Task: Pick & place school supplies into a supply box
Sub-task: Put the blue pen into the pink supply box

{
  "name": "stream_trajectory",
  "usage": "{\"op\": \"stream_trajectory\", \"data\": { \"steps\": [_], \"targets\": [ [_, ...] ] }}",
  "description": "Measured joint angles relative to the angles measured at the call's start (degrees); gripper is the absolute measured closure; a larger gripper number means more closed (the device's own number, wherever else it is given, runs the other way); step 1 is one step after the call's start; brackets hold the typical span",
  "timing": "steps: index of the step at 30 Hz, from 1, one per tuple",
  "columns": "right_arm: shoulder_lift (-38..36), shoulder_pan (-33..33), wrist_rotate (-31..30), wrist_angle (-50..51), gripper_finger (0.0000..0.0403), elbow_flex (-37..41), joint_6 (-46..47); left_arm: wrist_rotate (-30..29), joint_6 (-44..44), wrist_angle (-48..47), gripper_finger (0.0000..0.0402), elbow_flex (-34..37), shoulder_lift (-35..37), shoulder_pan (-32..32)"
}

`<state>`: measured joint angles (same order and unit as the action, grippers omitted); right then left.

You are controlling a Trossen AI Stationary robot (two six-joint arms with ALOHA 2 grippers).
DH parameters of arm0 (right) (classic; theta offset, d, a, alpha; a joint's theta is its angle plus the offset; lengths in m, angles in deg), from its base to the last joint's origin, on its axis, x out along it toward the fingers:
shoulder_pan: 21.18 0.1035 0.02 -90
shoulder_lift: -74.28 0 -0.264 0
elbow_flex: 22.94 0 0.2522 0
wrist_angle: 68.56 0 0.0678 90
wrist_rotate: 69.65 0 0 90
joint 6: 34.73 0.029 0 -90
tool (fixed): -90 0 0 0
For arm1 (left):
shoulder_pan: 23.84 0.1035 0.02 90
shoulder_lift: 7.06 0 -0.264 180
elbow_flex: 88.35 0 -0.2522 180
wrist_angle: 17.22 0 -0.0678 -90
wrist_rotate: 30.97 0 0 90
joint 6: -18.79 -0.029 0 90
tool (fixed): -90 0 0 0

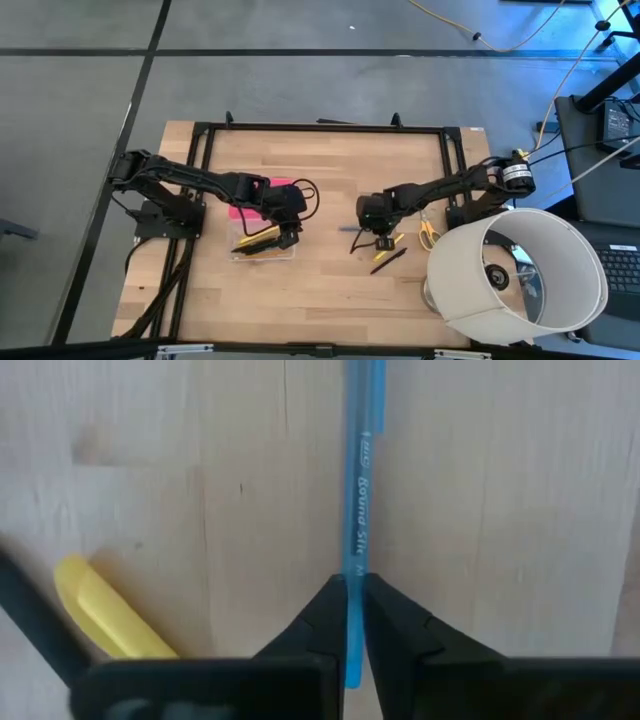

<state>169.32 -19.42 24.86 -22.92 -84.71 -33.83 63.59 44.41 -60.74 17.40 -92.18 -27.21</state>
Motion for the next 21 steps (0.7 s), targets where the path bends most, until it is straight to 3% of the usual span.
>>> {"op": "stream_trajectory", "data": {
  "steps": [3, 11, 21],
  "targets": [
    [0.1, 0.01, -0.02, -0.3, 0.0354, 0.05, -1.25, 0.01, -0.32, 0.01, 0.0325, 0.0, 0.0, 0.0],
    [0.11, 0.04, 0.55, -0.25, 0.0269, 0.07, -1.13, 0.02, -0.39, 0.01, 0.0325, 0.0, -0.02, 0.0],
    [0.04, 0.09, 0.94, -0.2, 0.019, 0.05, -1.19, 0.11, -0.39, 0.02, 0.0325, 0.0, -0.02, 0.0]
  ]
}}
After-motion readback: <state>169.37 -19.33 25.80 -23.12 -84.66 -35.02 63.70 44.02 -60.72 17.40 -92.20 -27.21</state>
